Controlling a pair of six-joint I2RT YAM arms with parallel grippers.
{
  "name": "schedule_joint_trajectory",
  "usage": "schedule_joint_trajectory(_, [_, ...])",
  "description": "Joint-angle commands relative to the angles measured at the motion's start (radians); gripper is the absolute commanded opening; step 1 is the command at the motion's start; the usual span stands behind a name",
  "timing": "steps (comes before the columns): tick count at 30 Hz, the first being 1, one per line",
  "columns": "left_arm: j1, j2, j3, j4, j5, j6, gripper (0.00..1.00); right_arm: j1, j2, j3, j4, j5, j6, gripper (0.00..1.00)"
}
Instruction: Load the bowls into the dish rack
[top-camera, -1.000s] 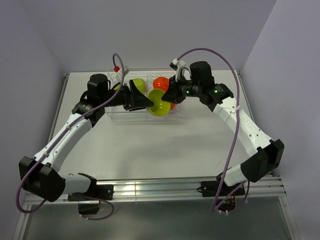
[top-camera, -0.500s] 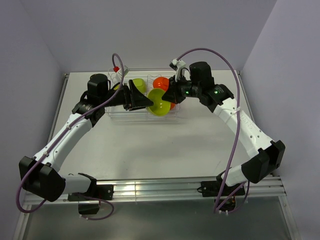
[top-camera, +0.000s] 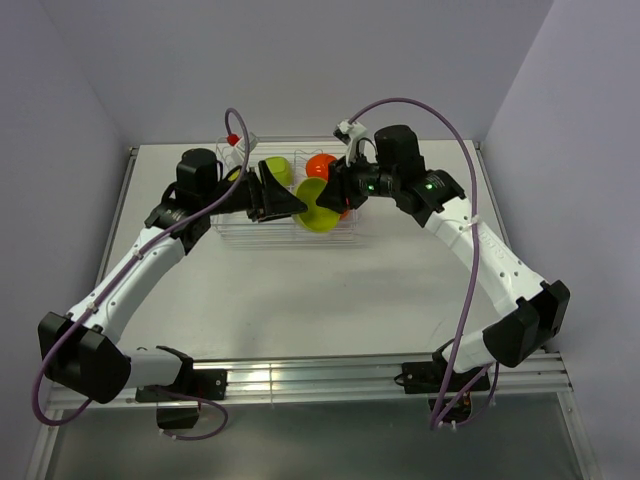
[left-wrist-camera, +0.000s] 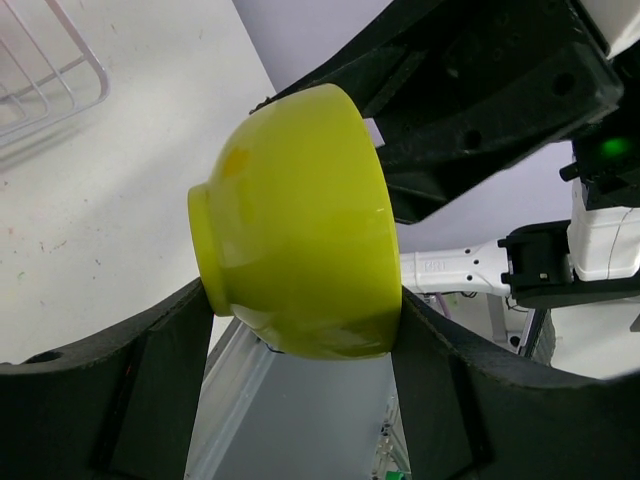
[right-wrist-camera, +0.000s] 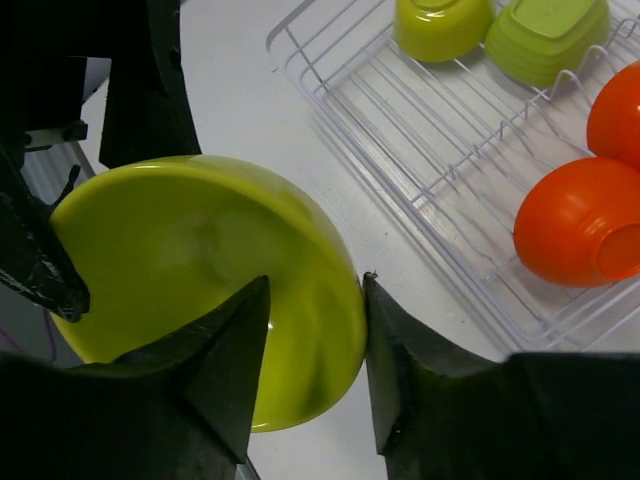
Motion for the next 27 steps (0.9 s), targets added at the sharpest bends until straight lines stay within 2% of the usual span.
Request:
schedule_joint_trajectory(1, [0.0, -0.018, -0.01, -0.004, -0.028, 0.029, 0.0, 0.009, -0.033, 0.021, 0.037, -0.006, -0.007, 0.51])
schedule_joint_trajectory(2, [0.006, -0.02, -0.013, -0.006, -0.039, 0.029, 0.0, 0.009, -0.032, 0.023, 0.035, -0.005, -0.007, 0.56])
schedule_joint_trajectory(7, [0.024, -0.02, -0.035, -0.017, -0.05, 0.038, 0.0, 0.009, -0.035, 0.024, 0.034, 0.004, -0.007, 0.68])
schedule_joint_trajectory(14, [0.055, -0.023, -0.032, -0.073, -0.108, 0.101, 0.0, 0.009, -0.056, 0.012, 0.028, 0.049, -0.019, 0.98])
schedule_joint_trajectory(23, [0.098, 0.037, 0.113, -0.277, -0.309, 0.314, 0.0, -0.03, -0.076, -0.003, -0.014, 0.057, -0.028, 1.0])
schedule_joint_trajectory(27, [0.098, 0.066, 0.198, -0.366, -0.491, 0.399, 0.0, -0.048, -0.076, -0.005, -0.022, 0.053, -0.03, 1.0])
